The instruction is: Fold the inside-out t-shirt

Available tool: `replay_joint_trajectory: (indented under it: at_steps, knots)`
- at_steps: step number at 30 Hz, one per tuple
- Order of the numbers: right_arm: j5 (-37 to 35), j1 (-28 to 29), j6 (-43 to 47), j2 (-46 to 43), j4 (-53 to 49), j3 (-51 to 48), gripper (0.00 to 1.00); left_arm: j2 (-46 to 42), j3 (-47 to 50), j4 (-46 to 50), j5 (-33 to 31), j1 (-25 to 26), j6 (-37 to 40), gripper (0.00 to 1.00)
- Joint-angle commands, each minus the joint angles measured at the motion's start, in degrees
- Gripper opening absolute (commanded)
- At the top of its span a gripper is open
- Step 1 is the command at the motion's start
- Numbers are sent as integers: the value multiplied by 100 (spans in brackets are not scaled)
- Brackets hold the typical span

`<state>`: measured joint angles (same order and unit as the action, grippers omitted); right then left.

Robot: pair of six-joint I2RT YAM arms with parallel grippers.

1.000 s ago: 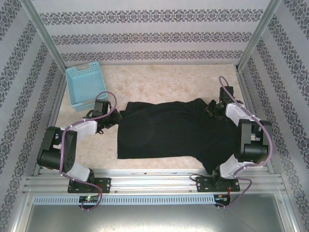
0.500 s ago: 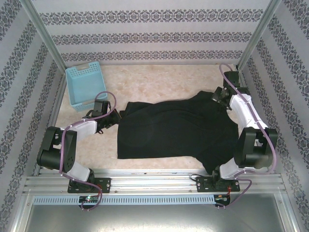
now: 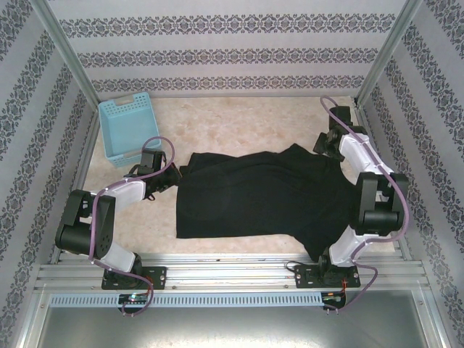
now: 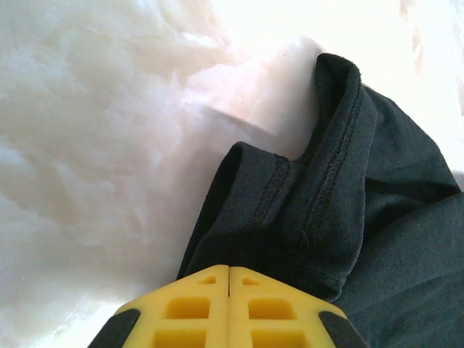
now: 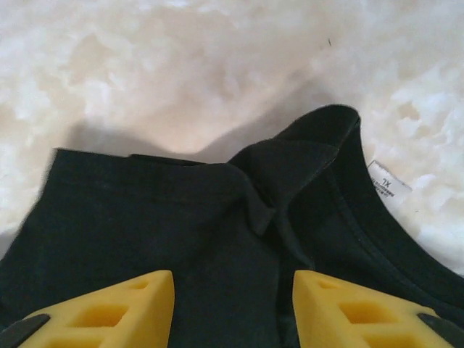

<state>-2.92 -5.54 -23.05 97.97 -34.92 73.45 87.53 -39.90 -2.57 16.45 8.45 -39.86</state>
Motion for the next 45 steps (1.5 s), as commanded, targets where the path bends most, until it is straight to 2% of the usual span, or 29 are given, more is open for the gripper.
replay_joint_trajectory:
  at_steps: [1,3,6,9,13,16,20,23,26,29,35,36,40,45]
  knots:
    - [620,-338,-365,-276,440,-304,50,-126,-123,112,-63,-89,145,0]
    - [1042,-539,-564,-365,666,-548,50,-131,-112,116,-80,-90,156,0]
    - [1286,-734,-753,-334,802,-777,49,-121,-106,107,-73,-98,158,0]
    - [1779,-833,-896,-225,1123,-983,43,-96,-105,81,-59,-104,138,0]
    - [2023,-832,-1068,-36,1316,-1001,35,-92,-106,67,-37,-101,132,0]
    - [1972,-829,-1153,166,1307,-918,36,-95,-106,77,-28,-110,135,0]
    - [1917,-827,-1255,481,1182,-737,43,-122,-104,88,-46,-106,133,0]
    - [1979,-827,-1311,626,1228,-644,43,-110,-106,96,-51,-106,135,0]
    - [2115,-834,-1327,743,1312,-498,31,-104,-106,112,-78,-111,143,0]
    - [1853,-846,-1277,816,1181,-243,18,-148,-97,134,-170,-112,138,0]
    - [1314,-856,-945,948,1050,387,9,-180,-55,167,-208,-124,138,0]
    - [1311,-856,-878,958,1056,468,9,-191,-51,169,-205,-133,136,0]
    - [1341,-882,-772,977,1212,548,22,-210,-26,165,-215,-142,142,0]
    - [1938,-1006,-964,1156,1562,466,41,-172,-53,158,-176,-151,143,0]
